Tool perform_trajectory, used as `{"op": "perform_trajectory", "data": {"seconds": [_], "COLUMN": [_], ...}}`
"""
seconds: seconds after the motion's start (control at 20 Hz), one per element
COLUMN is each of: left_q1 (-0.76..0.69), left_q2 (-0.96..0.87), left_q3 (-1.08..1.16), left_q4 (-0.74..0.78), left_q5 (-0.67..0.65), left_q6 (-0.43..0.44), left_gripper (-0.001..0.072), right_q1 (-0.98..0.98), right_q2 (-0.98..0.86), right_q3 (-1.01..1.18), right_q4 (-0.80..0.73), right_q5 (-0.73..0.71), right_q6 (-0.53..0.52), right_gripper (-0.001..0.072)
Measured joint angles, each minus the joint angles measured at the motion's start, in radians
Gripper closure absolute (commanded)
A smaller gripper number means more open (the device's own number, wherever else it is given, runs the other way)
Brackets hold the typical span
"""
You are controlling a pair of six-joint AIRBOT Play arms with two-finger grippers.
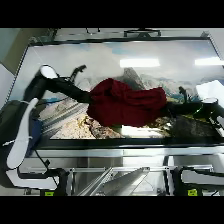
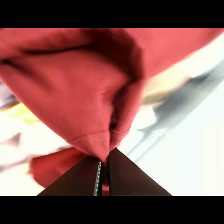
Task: Fold the shirts.
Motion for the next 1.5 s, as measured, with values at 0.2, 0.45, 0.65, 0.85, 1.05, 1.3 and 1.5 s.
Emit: {"op": "perform_trajectory", "data": {"seconds": [0.2,0.45,0.65,0.85,1.05,1.3,1.5], "left_q1": [0.230,0.559,0.793,0.765,0.457,0.152,0.123], "left_q2": [0.156,0.391,0.529,0.541,0.399,0.091,-0.130], "left_q3": [0.000,0.000,0.000,0.000,0.000,0.009,0.111], "left_q4": [-0.549,-1.297,-1.480,-1.268,-0.890,-0.550,-0.473], "left_q5": [-0.150,-0.274,-0.259,-0.108,0.143,0.560,0.655], "left_q6": [0.139,0.270,0.300,0.325,0.344,0.351,0.330], "left_gripper": [0.0685,0.0684,0.0685,0.0683,0.0683,0.0637,-0.0011], "right_q1": [-0.037,-0.163,-0.278,-0.337,-0.284,-0.153,-0.106], "right_q2": [0.317,0.777,1.013,0.983,0.766,0.330,0.009], "right_q3": [0.113,0.263,0.333,0.325,0.230,0.126,0.147], "right_q4": [0.304,0.542,0.554,0.473,0.442,0.444,0.539], "right_q5": [0.094,-0.069,-0.286,-0.278,-0.224,-0.322,-0.403], "right_q6": [-0.033,-0.051,-0.103,-0.091,-0.125,-0.301,-0.460], "right_gripper": [0.0688,0.0689,0.0688,0.0688,0.0687,0.0641,0.0241]}}
